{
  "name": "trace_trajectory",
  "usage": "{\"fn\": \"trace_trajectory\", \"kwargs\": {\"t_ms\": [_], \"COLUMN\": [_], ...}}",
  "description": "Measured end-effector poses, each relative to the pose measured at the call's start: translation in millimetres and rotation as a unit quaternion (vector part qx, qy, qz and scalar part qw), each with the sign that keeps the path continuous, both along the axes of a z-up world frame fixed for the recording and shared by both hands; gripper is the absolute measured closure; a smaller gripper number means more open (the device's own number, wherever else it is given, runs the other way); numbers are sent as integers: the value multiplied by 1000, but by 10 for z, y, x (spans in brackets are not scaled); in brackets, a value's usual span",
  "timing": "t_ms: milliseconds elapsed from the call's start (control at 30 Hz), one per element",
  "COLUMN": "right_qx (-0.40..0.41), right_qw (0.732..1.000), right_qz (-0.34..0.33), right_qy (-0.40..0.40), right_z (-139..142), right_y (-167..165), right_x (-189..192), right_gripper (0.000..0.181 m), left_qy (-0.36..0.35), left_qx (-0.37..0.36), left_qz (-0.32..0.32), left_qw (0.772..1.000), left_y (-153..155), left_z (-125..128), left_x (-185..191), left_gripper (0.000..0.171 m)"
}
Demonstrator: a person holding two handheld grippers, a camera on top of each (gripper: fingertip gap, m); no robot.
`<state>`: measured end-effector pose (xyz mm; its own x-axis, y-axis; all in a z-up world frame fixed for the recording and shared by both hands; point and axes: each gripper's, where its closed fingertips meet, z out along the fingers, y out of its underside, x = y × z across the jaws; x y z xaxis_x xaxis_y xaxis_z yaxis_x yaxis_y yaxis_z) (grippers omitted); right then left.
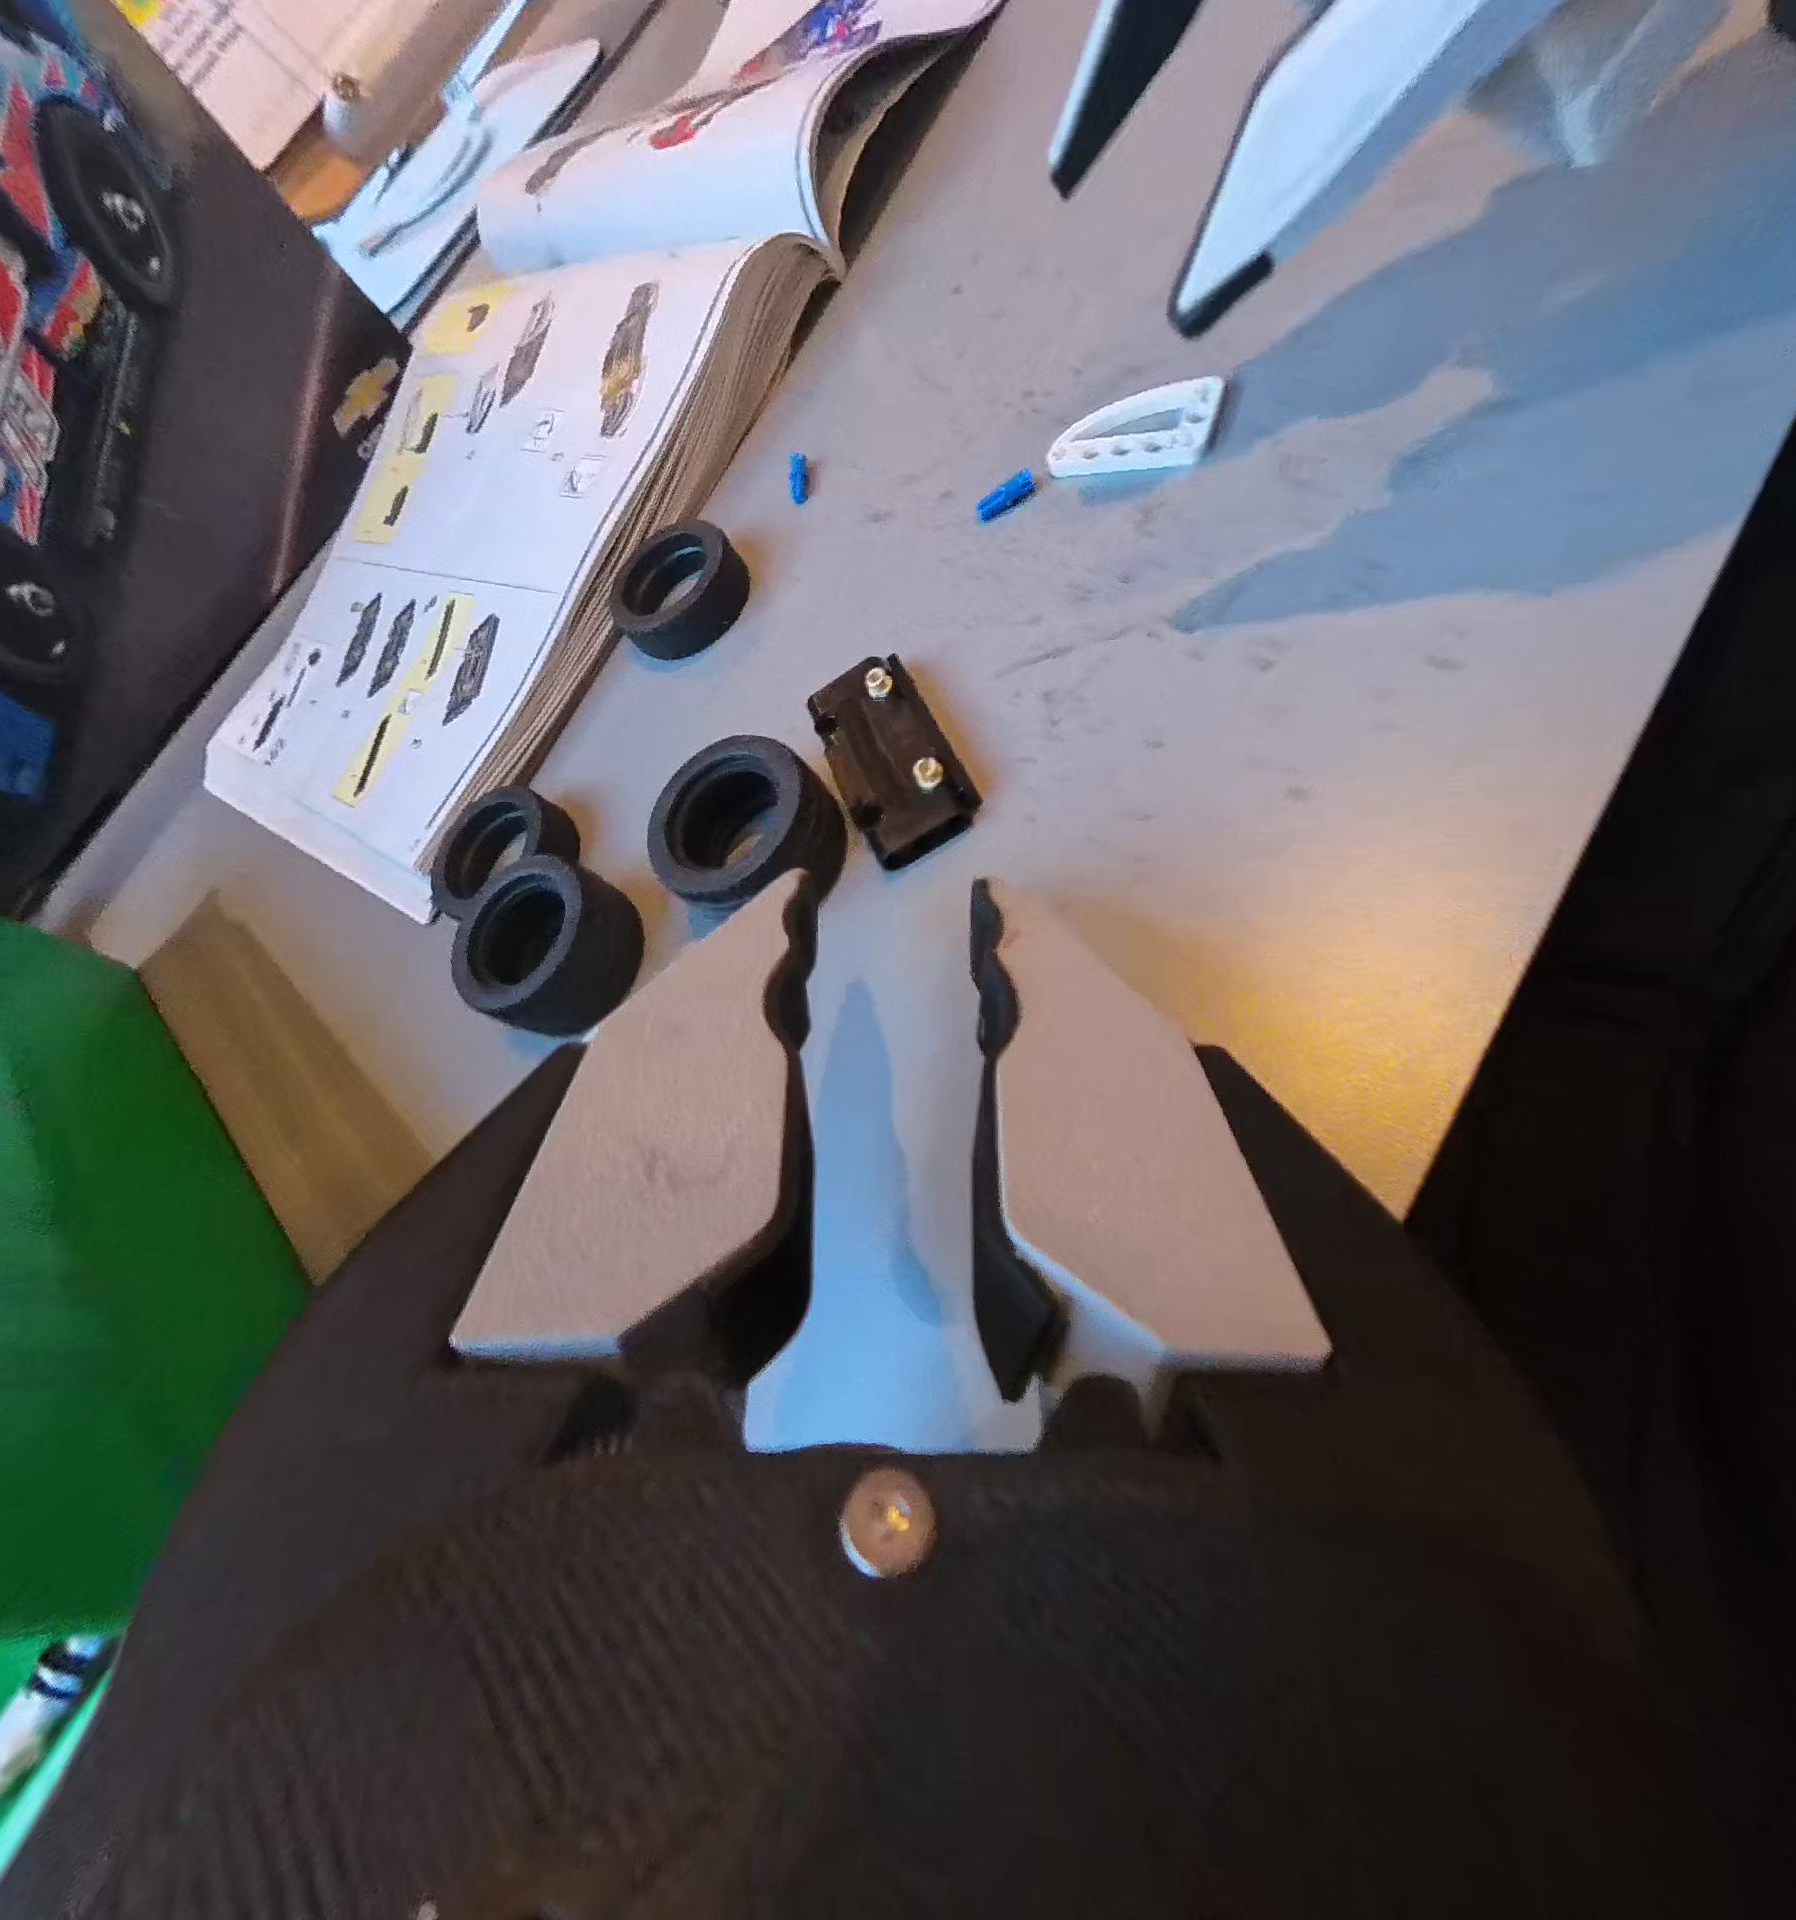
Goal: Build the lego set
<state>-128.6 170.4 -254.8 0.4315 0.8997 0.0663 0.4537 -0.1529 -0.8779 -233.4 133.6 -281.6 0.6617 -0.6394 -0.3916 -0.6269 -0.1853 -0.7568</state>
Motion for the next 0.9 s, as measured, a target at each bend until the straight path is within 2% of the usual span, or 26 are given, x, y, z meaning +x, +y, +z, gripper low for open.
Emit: {"fn": "trace_trajectory", "kwargs": {"t_ms": [100,200,333,367,433,467,567,633,900], "right_qx": [-21,-5,2,2,7,11,31,39,54], "right_qw": [999,997,996,996,997,998,999,999,998], "right_qz": [3,7,14,10,1,-3,-7,-11,10], "right_qy": [-39,-72,-93,-90,-71,-59,-30,-18,25], "right_z": [-217,-326,-394,-386,-326,-286,-178,-133,3], "right_y": [27,32,59,87,152,186,290,367,493], "right_x": [-20,-21,-26,-24,-23,-24,-33,-49,-137], "right_gripper": [133,130,141,145,145,145,148,150,152], "left_qy": [-30,-61,-48,-44,-44,-48,-68,-82,-120], "left_qx": [-25,-19,-1,2,-11,-12,8,-5,8], "left_qz": [25,41,47,44,24,9,-11,-7,24], "left_qw": [999,997,998,998,999,999,998,997,992], "left_y": [1,10,0,-3,-20,-10,150,249,328], "left_z": [5,80,97,95,67,73,161,160,259], "left_x": [-125,-197,-217,-208,-158,-121,-50,-43,-144], "left_gripper": [144,144,149,151,170,171,171,171,171]}}
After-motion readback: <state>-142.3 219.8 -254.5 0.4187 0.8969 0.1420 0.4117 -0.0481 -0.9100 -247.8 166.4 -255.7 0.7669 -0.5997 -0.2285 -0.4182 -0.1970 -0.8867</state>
